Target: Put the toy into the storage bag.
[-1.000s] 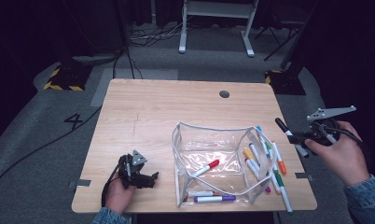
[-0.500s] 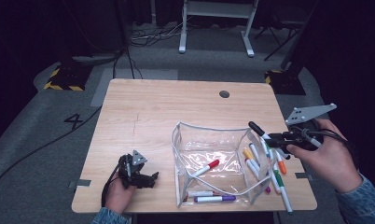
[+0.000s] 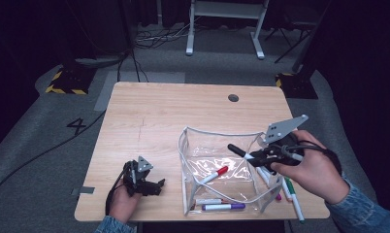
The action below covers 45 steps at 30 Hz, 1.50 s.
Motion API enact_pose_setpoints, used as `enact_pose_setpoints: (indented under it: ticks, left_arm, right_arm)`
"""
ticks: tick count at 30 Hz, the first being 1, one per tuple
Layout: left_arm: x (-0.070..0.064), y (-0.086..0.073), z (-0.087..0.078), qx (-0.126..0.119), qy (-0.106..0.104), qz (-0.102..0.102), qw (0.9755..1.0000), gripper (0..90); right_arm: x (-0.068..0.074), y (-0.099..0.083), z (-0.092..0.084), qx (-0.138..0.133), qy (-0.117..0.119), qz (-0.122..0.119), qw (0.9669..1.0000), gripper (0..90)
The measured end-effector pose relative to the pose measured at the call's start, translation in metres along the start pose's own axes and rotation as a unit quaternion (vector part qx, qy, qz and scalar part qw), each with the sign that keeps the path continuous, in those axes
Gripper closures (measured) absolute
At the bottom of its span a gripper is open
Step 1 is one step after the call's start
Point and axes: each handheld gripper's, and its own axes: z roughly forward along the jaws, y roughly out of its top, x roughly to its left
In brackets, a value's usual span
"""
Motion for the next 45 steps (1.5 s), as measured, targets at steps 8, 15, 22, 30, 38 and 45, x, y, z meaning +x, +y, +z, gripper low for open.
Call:
enact_pose_setpoints:
  ticks: [8, 15, 22, 30, 38, 45]
  left_arm:
    - [0.000, 0.000, 0.000, 0.003, -0.002, 0.002, 1.0000, 0.0]
    - [0.000, 0.000, 0.000, 0.004, -0.002, 0.000, 1.0000, 0.0]
    - [0.001, 0.000, 0.000, 0.003, 0.000, 0.004, 1.0000, 0.0]
    - [0.000, 0.000, 0.000, 0.003, -0.002, 0.002, 1.0000, 0.0]
    - [0.000, 0.000, 0.000, 0.002, 0.000, 0.002, 1.0000, 0.0]
    - [0.000, 0.000, 0.000, 0.002, 0.000, 0.002, 1.0000, 0.0]
  right_arm:
    - [0.015, 0.009, 0.045, 0.050, 0.055, -0.048, 0.9961, 77.2]
    - [0.025, 0.016, 0.077, 0.112, 0.073, -0.086, 0.9873, 77.1]
    - [0.032, 0.023, 0.092, 0.167, 0.067, -0.117, 0.9768, 77.1]
    - [0.042, 0.029, 0.107, 0.210, 0.067, -0.147, 0.9644, 77.1]
    - [0.047, 0.027, 0.137, 0.232, 0.098, -0.147, 0.9566, 77.1]
    - [0.041, 0.024, 0.152, 0.233, 0.111, -0.141, 0.9559, 77.1]
